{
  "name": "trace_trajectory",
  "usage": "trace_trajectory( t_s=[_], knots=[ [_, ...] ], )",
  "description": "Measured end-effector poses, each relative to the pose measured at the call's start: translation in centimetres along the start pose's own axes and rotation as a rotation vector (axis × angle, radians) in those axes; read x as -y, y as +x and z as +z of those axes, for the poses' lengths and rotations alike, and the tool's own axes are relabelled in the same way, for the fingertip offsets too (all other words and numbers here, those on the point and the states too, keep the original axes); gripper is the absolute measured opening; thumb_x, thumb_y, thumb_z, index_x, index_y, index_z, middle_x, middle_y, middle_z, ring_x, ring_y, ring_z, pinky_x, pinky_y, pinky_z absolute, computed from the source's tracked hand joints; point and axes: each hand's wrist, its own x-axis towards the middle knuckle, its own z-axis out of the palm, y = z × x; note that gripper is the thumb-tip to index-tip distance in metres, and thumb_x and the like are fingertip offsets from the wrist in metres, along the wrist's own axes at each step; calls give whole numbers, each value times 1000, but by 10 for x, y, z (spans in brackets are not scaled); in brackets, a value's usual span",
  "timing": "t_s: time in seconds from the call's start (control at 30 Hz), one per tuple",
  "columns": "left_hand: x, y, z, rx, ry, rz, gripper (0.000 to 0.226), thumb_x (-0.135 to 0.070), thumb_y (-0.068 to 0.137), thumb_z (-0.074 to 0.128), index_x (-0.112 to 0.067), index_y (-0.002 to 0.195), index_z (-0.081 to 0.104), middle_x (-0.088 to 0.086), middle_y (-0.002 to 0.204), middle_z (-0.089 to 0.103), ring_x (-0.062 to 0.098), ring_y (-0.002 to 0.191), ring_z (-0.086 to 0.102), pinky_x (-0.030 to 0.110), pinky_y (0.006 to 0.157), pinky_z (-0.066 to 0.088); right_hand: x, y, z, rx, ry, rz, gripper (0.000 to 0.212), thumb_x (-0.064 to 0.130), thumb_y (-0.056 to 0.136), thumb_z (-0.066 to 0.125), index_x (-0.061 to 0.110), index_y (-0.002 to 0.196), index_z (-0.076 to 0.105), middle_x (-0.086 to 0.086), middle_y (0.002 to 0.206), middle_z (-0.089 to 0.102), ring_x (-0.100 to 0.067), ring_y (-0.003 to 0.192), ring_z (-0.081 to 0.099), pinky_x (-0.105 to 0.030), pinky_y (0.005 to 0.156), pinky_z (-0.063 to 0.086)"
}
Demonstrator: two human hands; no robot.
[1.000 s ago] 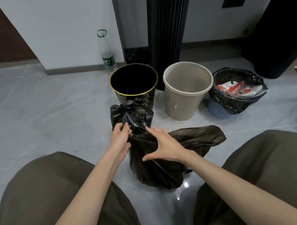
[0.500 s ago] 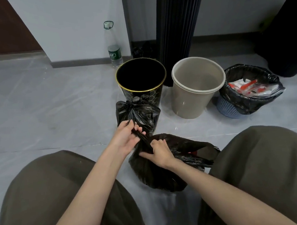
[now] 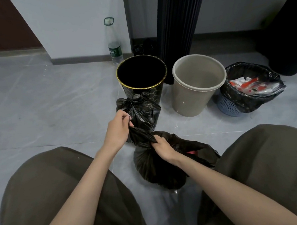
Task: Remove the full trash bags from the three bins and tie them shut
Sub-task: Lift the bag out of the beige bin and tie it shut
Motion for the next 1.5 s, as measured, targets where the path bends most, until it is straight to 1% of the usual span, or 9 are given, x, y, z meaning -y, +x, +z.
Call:
trace_trajectory(
  t_s=[0.2,0.43,0.57,0.7,0.97,1.07,1.23,1.33,1.5],
  knots=[
    [-6,-19,-5,207,670,541,83,-26,78,68,-23,147,23,5,158,7,27,146,-4,51,117,-2,-41,29,13,35,-28,51,36,52,66,33,39,83,63,-11,105,64,-35,104,59,-47,96,45],
    [15,-25,21,365,1264,632,71,-6,86,54,-9,147,19,5,128,51,26,129,40,49,117,10,-8,-3,-2,117,-150,17,32,29,71,33,39,62,62,-2,88,69,-26,96,59,-45,98,43],
    [15,-16,19,713,741,118,21,-15,94,40,-17,96,61,4,94,63,24,93,59,33,77,44,-6,-10,-13,124,-263,35,19,28,75,31,36,78,48,-12,101,53,-35,105,48,-45,95,40],
    [-3,-13,12,857,72,-321,29,-17,89,44,-21,62,55,-7,48,35,10,40,28,22,39,22,-8,-13,-14,153,-340,-61,16,18,87,36,25,99,44,-8,96,41,-34,104,46,-43,94,40],
    [9,-8,25,574,-1067,-847,29,-26,100,33,-16,102,60,-9,39,22,3,28,19,14,29,8,-16,-19,-18,46,-523,-243,20,35,87,47,17,81,41,0,84,48,-21,96,40,-37,87,41],
    [14,-11,31,409,-698,-614,21,-34,100,38,-25,107,56,-7,44,31,7,34,30,17,33,21,-25,-15,-15,39,-603,-283,21,35,95,47,14,88,51,-2,91,53,-23,99,40,-38,90,40],
    [22,-27,33,240,919,143,45,-43,101,23,-20,102,62,3,102,65,26,96,63,31,67,43,-31,-8,-16,4,-612,-287,27,33,100,41,13,102,58,-5,106,58,-26,102,41,-41,93,39],
    [22,-25,31,299,872,160,47,-42,101,26,-17,90,64,2,96,62,25,94,61,32,67,42,-33,-7,-17,10,-622,-278,26,31,100,40,14,110,56,-4,111,58,-26,106,42,-39,94,37],
    [1,-19,34,469,-172,-330,45,-41,95,46,-21,55,40,-7,61,45,9,62,44,23,59,34,-31,-7,-14,28,-548,-250,25,28,102,36,10,107,53,-11,109,61,-28,104,49,-38,95,39]
  ],
)
